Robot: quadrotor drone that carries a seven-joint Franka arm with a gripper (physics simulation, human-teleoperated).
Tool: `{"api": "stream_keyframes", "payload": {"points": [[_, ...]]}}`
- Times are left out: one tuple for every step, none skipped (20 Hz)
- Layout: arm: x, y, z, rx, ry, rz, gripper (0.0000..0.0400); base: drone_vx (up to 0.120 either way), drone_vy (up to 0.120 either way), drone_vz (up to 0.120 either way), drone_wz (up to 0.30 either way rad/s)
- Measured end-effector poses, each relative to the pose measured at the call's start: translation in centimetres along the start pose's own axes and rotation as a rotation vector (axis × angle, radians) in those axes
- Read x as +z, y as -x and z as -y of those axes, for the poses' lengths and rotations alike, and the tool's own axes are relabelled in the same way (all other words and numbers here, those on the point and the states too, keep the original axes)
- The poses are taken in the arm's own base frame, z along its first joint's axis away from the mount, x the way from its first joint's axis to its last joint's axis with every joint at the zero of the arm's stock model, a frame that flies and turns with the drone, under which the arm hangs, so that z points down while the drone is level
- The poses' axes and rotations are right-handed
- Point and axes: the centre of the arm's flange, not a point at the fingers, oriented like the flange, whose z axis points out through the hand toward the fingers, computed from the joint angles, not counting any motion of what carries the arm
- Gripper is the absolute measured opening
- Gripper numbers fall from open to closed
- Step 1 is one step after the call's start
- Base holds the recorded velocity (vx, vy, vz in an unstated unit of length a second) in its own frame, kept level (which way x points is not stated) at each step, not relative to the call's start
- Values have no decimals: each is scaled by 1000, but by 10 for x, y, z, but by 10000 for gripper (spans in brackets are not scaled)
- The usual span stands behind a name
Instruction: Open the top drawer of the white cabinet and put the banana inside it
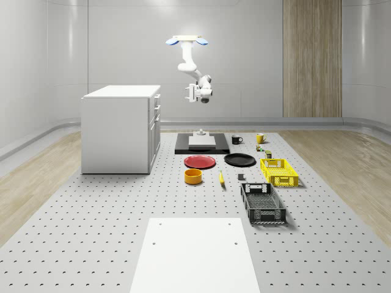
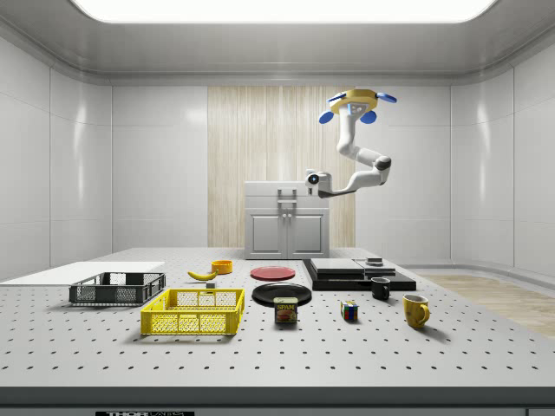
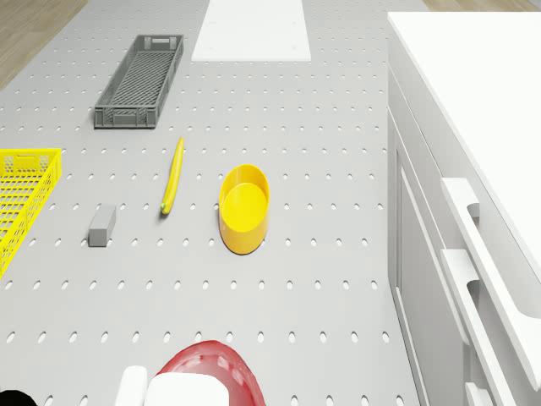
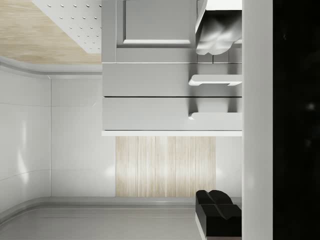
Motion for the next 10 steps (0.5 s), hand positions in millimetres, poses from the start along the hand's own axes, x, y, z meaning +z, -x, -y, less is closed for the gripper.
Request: {"api": "stream_keyframes", "payload": {"points": [[0,0,0,0,0,0,400,120,0,0,0],[0,0,0,0,0,0,400,120,-80,0,0],[0,0,0,0,0,0,400,120,-120,0,0],[0,0,0,0,0,0,400,120,-120,0,0],[0,0,0,0,0,0,400,120,-120,0,0],[0,0,0,0,0,0,400,120,-120,0,0],[0,0,0,0,0,0,400,120,-120,0,0],[0,0,0,0,0,0,400,120,-120,0,0],[0,0,0,0,0,0,400,120,-120,0,0],[0,0,0,0,0,0,400,120,-120,0,0]]}}
